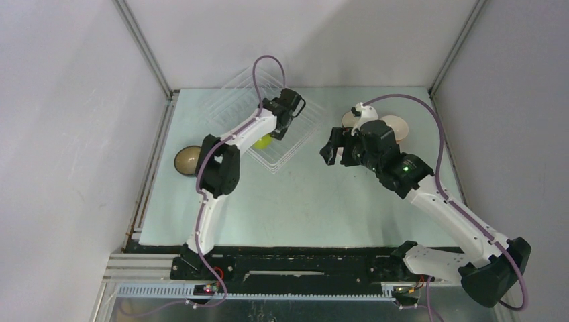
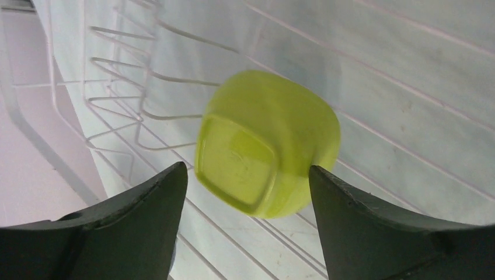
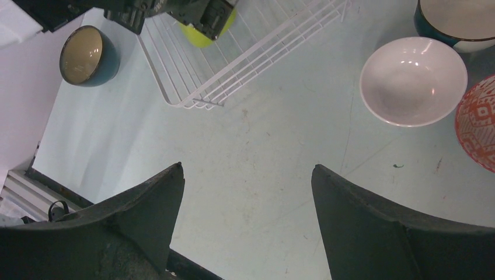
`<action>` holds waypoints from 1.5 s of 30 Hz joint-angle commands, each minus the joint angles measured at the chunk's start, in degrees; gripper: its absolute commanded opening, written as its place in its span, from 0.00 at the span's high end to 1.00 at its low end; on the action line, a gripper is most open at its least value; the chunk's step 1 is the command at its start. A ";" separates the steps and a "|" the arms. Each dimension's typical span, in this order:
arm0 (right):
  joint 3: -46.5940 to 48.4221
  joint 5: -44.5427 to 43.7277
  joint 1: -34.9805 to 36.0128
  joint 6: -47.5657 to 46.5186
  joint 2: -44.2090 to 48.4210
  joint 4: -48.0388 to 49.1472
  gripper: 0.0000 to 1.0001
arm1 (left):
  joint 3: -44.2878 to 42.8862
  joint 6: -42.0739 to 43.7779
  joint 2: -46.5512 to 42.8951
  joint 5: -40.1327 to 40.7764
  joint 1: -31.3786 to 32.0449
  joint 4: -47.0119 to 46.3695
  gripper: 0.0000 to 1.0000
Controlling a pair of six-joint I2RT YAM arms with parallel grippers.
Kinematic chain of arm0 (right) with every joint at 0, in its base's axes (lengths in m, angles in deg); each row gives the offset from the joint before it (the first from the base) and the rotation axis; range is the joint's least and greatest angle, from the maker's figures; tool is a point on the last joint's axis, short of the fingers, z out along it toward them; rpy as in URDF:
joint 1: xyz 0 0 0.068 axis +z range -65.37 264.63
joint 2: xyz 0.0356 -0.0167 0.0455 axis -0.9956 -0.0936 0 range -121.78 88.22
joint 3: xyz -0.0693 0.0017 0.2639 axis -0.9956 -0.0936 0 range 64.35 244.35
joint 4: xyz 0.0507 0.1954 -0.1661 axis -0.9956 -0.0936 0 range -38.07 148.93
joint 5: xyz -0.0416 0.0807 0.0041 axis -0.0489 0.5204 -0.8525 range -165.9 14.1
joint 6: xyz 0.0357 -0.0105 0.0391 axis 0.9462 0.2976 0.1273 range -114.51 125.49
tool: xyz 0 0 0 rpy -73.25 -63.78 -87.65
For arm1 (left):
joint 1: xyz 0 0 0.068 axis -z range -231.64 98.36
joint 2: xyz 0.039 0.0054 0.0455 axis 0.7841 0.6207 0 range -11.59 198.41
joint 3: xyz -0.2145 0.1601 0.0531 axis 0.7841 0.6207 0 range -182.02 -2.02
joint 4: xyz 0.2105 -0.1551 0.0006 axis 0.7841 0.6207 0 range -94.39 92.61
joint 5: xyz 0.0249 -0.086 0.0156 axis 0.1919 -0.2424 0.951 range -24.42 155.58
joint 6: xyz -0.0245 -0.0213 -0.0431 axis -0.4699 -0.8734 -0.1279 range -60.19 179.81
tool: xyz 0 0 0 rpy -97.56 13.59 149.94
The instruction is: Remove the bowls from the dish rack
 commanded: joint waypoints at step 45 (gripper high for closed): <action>1.20 -0.58 0.06 -1.89 1.21 -0.12 0.12 | 1.95 2.08 3.27 6.42 2.77 -0.78 0.07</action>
